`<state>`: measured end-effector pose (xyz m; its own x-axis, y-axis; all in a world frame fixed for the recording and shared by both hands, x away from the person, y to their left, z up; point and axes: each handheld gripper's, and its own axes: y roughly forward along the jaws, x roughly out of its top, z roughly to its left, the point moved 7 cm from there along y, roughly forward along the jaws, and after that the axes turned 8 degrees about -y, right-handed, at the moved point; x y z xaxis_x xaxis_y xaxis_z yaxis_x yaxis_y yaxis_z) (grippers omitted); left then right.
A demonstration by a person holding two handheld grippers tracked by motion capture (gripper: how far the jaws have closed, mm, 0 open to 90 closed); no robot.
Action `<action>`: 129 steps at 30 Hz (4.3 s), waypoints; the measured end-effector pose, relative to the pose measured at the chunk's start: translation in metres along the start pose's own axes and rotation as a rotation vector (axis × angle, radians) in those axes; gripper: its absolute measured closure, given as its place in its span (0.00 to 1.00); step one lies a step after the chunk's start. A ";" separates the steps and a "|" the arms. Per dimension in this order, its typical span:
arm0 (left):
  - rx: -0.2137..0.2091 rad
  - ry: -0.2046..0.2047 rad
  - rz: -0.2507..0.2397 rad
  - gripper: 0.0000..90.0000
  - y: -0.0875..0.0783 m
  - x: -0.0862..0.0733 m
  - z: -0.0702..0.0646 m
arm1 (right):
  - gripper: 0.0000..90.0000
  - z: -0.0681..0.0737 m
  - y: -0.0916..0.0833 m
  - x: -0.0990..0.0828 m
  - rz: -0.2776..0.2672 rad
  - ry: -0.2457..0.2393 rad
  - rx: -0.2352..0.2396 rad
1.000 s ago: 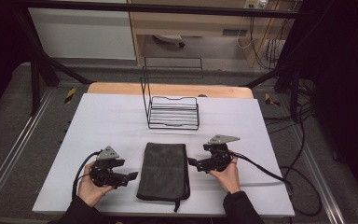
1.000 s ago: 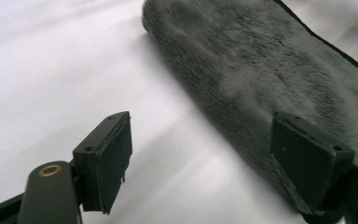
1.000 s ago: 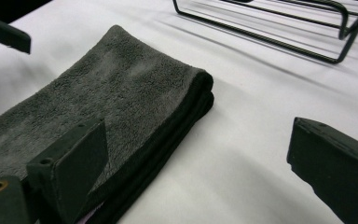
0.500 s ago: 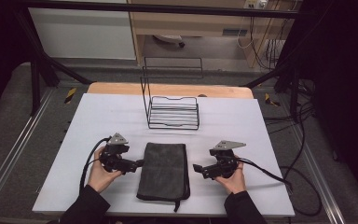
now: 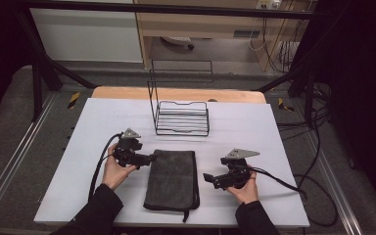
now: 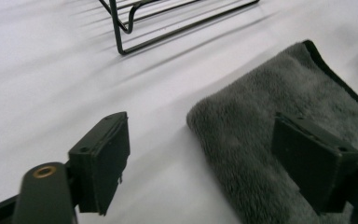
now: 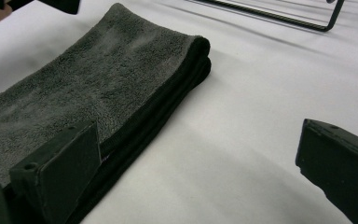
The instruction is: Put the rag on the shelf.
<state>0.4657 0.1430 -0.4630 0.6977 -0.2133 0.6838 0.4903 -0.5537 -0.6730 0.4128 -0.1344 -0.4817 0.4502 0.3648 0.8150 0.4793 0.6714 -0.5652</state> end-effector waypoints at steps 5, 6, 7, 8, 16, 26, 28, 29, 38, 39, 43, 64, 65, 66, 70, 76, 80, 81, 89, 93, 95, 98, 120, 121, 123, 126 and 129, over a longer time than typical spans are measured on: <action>-0.001 -0.028 0.025 0.34 0.015 -0.003 0.002 | 0.01 0.000 0.002 -0.001 0.003 0.001 -0.001; 0.003 -0.030 0.039 0.36 0.018 -0.004 0.003 | 0.01 0.000 0.002 -0.001 0.005 0.000 -0.001; 0.012 -0.032 0.047 0.39 0.020 -0.005 0.003 | 0.01 0.000 0.002 -0.001 0.009 0.001 0.000; 0.017 -0.034 0.053 0.42 0.022 -0.007 0.003 | 0.01 0.000 0.002 -0.002 0.009 0.000 -0.001; -0.021 -0.062 0.091 0.73 0.030 -0.013 -0.002 | 0.04 0.000 0.004 -0.002 0.016 0.012 -0.003; -0.019 -0.059 0.091 0.81 0.032 -0.017 -0.004 | 0.12 -0.004 0.010 0.009 -0.011 0.049 -0.014; -0.027 -0.064 0.089 0.82 0.032 -0.018 -0.003 | 0.14 -0.005 0.014 0.015 -0.019 0.058 -0.010; -0.029 -0.068 0.090 0.82 0.032 -0.018 -0.003 | 0.15 -0.006 0.016 0.017 -0.022 0.059 -0.012; -0.029 -0.059 0.078 0.82 0.033 -0.018 -0.003 | 0.32 -0.010 0.052 0.038 0.024 0.063 -0.049; -0.027 -0.056 0.077 0.82 0.033 -0.018 -0.003 | 0.35 -0.011 0.058 0.038 0.036 0.063 -0.051; -0.026 -0.048 0.075 0.82 0.033 -0.019 -0.004 | 0.47 -0.013 0.073 0.038 0.063 0.062 -0.059; -0.035 -0.040 0.071 0.82 0.033 -0.019 -0.003 | 0.83 -0.010 0.084 0.035 0.097 0.150 0.062; -0.035 -0.042 0.071 0.83 0.033 -0.019 -0.003 | 0.85 -0.010 0.084 0.035 0.096 0.150 0.063; -0.035 -0.044 0.072 0.83 0.033 -0.019 -0.003 | 0.86 -0.010 0.084 0.035 0.096 0.153 0.065; -0.049 -0.061 0.072 0.86 0.032 -0.018 -0.003 | 0.88 -0.010 0.083 0.036 0.096 0.160 0.063; -0.065 -0.079 0.067 0.88 0.029 -0.017 -0.002 | 0.90 -0.009 0.077 0.040 0.081 0.154 0.065; -0.077 -0.087 0.047 0.88 0.023 -0.015 -0.003 | 0.90 -0.006 0.070 0.045 0.054 0.150 0.075; -0.080 -0.085 0.037 0.88 0.022 -0.014 -0.003 | 0.90 -0.005 0.068 0.046 0.046 0.148 0.075; -0.110 -0.066 -0.025 0.89 0.002 -0.007 -0.013 | 0.90 0.004 0.051 0.055 -0.015 0.116 0.084; -0.128 -0.060 -0.057 0.89 -0.008 -0.004 -0.019 | 0.90 0.009 0.042 0.058 -0.043 0.097 0.088; -0.137 -0.058 -0.069 0.89 -0.012 -0.002 -0.021 | 0.90 0.012 0.037 0.059 -0.058 0.085 0.088; -0.140 -0.045 -0.092 0.89 -0.019 0.000 -0.026 | 0.90 0.015 0.031 0.062 -0.085 0.071 0.086; -0.159 0.017 -0.227 0.89 -0.064 0.019 -0.051 | 0.90 0.033 -0.007 0.091 -0.212 -0.018 0.056; -0.158 0.020 -0.232 0.89 -0.065 0.020 -0.052 | 0.90 0.034 -0.008 0.093 -0.217 -0.023 0.055; -0.158 0.024 -0.242 0.89 -0.067 0.021 -0.054 | 0.90 0.035 -0.011 0.095 -0.225 -0.033 0.052; -0.163 0.029 -0.258 0.89 -0.071 0.022 -0.057 | 0.90 0.036 -0.015 0.098 -0.233 -0.040 0.046; -0.165 0.036 -0.275 0.89 -0.075 0.025 -0.060 | 0.90 0.038 -0.020 0.101 -0.246 -0.053 0.039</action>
<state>0.4146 0.1314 -0.3787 0.5304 -0.0640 0.8453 0.5649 -0.7168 -0.4087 0.4205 -0.0867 -0.3830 0.2834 0.2201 0.9334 0.5394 0.7681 -0.3449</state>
